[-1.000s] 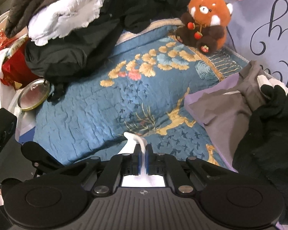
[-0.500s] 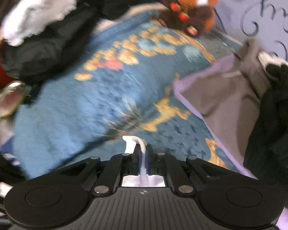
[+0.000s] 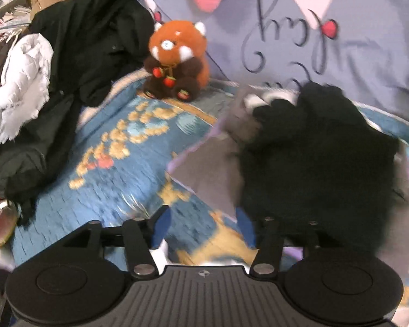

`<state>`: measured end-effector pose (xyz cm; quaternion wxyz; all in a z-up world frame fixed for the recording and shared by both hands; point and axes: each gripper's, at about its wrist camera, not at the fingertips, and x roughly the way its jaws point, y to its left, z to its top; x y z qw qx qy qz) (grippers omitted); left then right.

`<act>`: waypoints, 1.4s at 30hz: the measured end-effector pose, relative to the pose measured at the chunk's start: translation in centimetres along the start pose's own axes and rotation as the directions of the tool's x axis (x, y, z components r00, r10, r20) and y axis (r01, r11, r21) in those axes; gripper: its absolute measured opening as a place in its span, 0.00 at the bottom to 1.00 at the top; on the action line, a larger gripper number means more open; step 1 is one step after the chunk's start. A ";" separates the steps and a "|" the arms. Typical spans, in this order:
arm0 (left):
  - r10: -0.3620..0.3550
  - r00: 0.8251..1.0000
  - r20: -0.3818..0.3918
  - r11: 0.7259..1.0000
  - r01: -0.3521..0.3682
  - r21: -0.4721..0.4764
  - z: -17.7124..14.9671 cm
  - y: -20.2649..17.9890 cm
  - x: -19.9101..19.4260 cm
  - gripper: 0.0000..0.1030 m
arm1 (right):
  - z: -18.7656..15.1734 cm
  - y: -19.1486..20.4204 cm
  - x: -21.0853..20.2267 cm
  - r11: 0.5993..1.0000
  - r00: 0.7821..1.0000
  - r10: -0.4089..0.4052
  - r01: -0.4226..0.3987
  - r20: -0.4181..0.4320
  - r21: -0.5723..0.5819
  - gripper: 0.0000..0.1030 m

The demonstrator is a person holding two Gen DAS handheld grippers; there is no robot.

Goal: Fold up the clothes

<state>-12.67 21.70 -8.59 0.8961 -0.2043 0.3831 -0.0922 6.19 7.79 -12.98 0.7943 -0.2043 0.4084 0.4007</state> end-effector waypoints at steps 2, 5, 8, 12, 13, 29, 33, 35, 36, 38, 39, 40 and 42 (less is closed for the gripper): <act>0.053 0.998 -0.035 0.998 -0.052 0.019 0.4 -0.6 1.9 0.16 | -0.7 -0.6 -1.0 1.000 1.000 -0.016 0.016 0.011 -0.009 0.57; 0.163 0.981 -0.103 0.986 -0.158 0.057 0.2 -1.3 4.2 0.16 | -1.8 -1.6 -2.5 0.999 0.999 -0.039 0.039 0.028 -0.022 0.56; 0.203 0.969 -0.142 0.978 -0.195 0.072 -0.9 -1.1 4.7 0.17 | -2.3 -0.4 -1.7 0.975 0.998 -0.053 0.056 0.020 -0.217 0.53; 0.213 0.964 -0.159 0.977 -0.205 0.061 -2.2 -0.4 4.6 0.17 | -1.1 0.4 1.3 0.953 0.998 0.008 -0.026 -0.062 -0.300 0.48; 0.207 0.965 -0.161 0.978 -0.202 0.049 -2.3 -0.2 4.5 0.17 | -0.8 0.6 2.0 0.946 0.996 0.022 -0.048 -0.083 -0.320 0.47; 0.188 0.972 -0.143 0.980 -0.195 -0.031 -2.7 0.6 3.7 0.17 | -0.1 -0.5 -1.9 0.977 0.994 -0.112 0.113 0.020 -0.180 0.12; 0.211 0.965 -0.155 0.976 -0.217 -0.023 -2.6 0.3 3.8 0.17 | -0.7 -0.8 3.0 0.973 0.977 -0.170 0.146 -0.129 -0.178 0.13; 0.222 0.962 -0.161 0.974 -0.227 -0.017 -2.5 0.1 3.8 0.17 | 0.0 -2.0 2.7 0.989 0.986 -0.132 0.124 -0.097 -0.081 0.17; 0.226 0.960 -0.164 0.973 -0.231 -0.012 -2.4 0.0 3.8 0.17 | 0.5 -2.7 2.2 0.995 0.991 -0.103 0.101 -0.085 -0.022 0.26; 0.234 0.958 -0.163 0.971 -0.238 -0.006 -2.4 0.0 3.7 0.17 | 1.5 -5.0 -0.3 0.992 0.999 -0.035 0.036 -0.011 0.124 0.35; 0.240 0.958 -0.155 0.970 -0.244 -0.007 -2.4 -0.1 3.5 0.17 | 1.6 -6.0 -2.1 0.987 0.999 -0.010 0.004 0.039 0.160 0.36; 0.242 0.960 -0.140 0.969 -0.246 -0.010 -2.3 -0.2 3.1 0.21 | 1.6 -7.0 -3.9 0.981 0.996 0.012 -0.030 0.090 0.194 0.36; 0.248 0.963 -0.107 0.968 -0.252 -0.018 -2.2 -0.5 1.7 0.27 | 1.4 -8.4 -7.1 0.974 0.985 0.013 -0.052 0.171 0.221 0.46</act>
